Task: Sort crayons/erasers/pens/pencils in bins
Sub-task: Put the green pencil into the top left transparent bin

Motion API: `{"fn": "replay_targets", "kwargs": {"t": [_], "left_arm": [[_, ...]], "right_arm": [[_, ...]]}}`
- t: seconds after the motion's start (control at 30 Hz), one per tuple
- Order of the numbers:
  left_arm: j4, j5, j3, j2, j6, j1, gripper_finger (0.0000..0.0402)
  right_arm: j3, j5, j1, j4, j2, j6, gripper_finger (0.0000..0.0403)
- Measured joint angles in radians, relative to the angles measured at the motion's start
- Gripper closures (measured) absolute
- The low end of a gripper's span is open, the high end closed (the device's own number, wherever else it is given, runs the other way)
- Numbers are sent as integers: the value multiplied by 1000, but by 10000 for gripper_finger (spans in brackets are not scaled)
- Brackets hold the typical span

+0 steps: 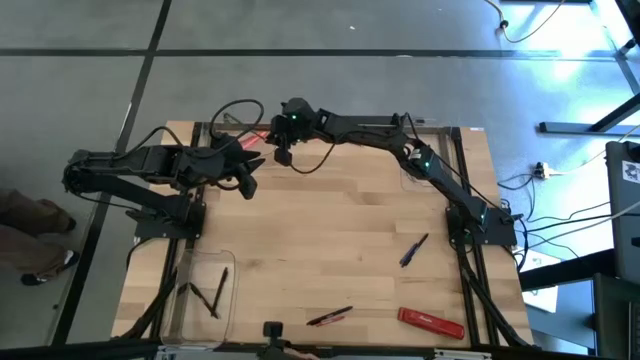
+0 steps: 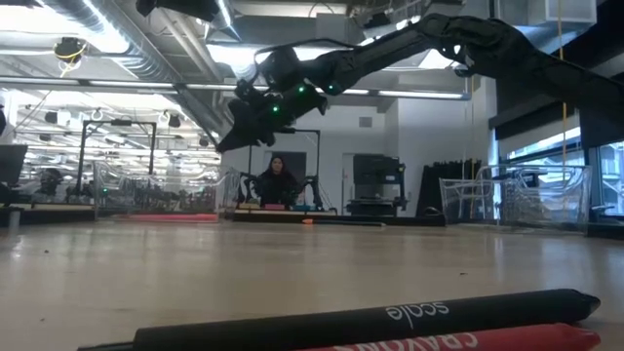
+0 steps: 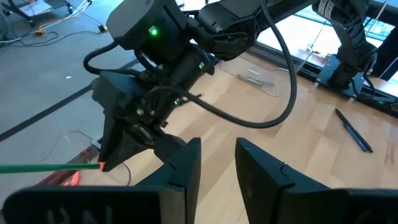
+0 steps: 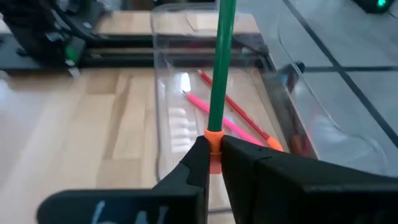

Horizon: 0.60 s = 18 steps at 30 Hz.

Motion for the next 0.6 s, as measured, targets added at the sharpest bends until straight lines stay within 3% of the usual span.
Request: {"fn": "replay_targets", "kwargs": {"t": [0.6], "left_arm": [[0,0,0,0,25,0,310]], "right_arm": [[0,35,10,-81,0,-7,372]]}}
